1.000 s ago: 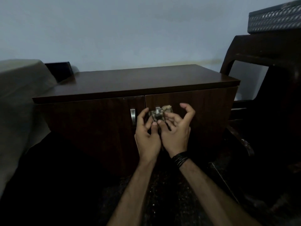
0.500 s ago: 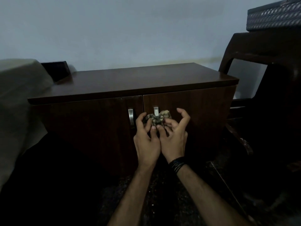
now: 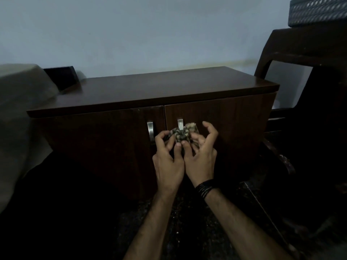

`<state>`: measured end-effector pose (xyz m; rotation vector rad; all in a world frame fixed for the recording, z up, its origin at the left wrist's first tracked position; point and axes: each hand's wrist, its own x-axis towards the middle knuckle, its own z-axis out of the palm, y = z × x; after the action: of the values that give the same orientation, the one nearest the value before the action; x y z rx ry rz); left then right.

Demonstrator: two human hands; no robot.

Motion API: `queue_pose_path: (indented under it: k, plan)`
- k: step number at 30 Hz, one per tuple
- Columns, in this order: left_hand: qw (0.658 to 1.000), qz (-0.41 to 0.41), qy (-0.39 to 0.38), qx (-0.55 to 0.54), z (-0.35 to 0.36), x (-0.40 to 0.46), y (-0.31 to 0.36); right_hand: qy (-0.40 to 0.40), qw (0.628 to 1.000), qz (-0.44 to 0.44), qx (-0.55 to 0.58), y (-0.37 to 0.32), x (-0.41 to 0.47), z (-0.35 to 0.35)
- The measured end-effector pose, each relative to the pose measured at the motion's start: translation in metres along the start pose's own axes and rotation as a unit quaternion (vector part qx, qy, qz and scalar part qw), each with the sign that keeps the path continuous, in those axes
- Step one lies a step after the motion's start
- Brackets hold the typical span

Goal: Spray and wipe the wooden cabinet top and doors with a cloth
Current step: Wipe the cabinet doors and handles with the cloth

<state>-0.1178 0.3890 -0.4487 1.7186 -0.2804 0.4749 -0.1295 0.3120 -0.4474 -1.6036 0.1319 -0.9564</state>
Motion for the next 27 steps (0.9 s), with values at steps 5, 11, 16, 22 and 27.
queue_pose_path:
  k: [5, 11, 16, 22, 27]
  plan:
    - [0.995, -0.04, 0.049, -0.073, 0.006, 0.006, 0.012, 0.028, 0.996, 0.003, 0.083, -0.015, 0.005, 0.004]
    - [0.981, -0.068, 0.118, -0.136, 0.01, 0.014, 0.022, 0.02, 0.995, -0.091, -0.016, -0.025, 0.019, 0.011]
    - [0.98, -0.08, 0.109, -0.145, 0.01, 0.012, 0.015, -0.023, 0.983, -0.15, -0.101, -0.018, 0.017, 0.005]
    - [0.989, -0.071, 0.098, -0.084, 0.001, 0.008, 0.013, 0.018, 0.987, -0.129, -0.094, -0.013, 0.004, 0.008]
    - [0.984, -0.022, 0.148, -0.094, -0.011, 0.0, 0.023, 0.062, 0.996, -0.051, 0.033, -0.026, -0.01, 0.015]
